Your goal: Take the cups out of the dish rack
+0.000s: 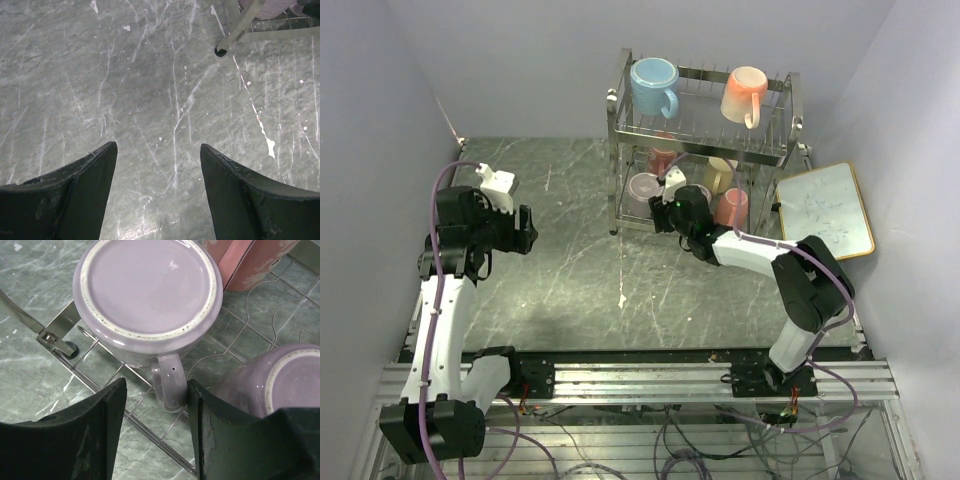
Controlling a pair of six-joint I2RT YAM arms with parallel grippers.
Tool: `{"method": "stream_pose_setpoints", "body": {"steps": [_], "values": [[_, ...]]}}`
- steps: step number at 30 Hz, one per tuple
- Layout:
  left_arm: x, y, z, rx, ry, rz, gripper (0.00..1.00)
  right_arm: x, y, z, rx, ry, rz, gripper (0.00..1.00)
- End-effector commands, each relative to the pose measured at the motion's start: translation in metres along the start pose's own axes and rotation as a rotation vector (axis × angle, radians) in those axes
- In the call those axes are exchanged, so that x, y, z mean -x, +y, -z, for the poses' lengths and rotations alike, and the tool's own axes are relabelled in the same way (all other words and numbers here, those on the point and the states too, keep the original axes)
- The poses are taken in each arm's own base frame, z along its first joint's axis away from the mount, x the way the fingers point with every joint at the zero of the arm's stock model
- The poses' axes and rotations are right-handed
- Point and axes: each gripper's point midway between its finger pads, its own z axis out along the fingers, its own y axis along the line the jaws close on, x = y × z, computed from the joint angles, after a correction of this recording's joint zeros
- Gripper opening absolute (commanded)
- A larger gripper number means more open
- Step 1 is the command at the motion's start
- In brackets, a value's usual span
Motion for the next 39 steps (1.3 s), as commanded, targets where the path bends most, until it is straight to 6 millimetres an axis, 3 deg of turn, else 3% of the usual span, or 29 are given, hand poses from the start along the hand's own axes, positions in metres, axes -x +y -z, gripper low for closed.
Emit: {"method": "stream_pose_setpoints", "body": {"steps": [1,11,16,19,25,28,39], "values": [[0.016,-0.006,0.011,-0.028,-0.036,-0.018,0.78,0.006,0.006,-0.006,0.007,-0.039,0.003,0.50],[0.019,-0.015,0.017,-0.070,-0.032,-0.028,0.77,-0.001,0.012,-0.015,-0.012,-0.037,-0.016,0.37],[0.019,-0.015,0.020,-0.064,-0.045,-0.029,0.77,-0.015,0.013,-0.019,-0.008,-0.012,-0.024,0.50],[0.021,-0.016,0.022,-0.061,-0.052,-0.028,0.77,-0.019,0.012,-0.021,-0.016,-0.007,-0.027,0.47],[0.020,-0.015,0.023,-0.055,-0.050,-0.029,0.77,-0.001,0.007,-0.016,-0.047,-0.069,-0.054,0.26],[0.019,-0.016,0.025,-0.052,-0.048,-0.042,0.78,0.009,0.005,-0.014,-0.055,-0.091,-0.060,0.02],[0.004,-0.010,0.026,-0.030,-0.004,-0.106,0.81,0.064,-0.002,0.017,-0.114,-0.245,-0.095,0.00]]}}
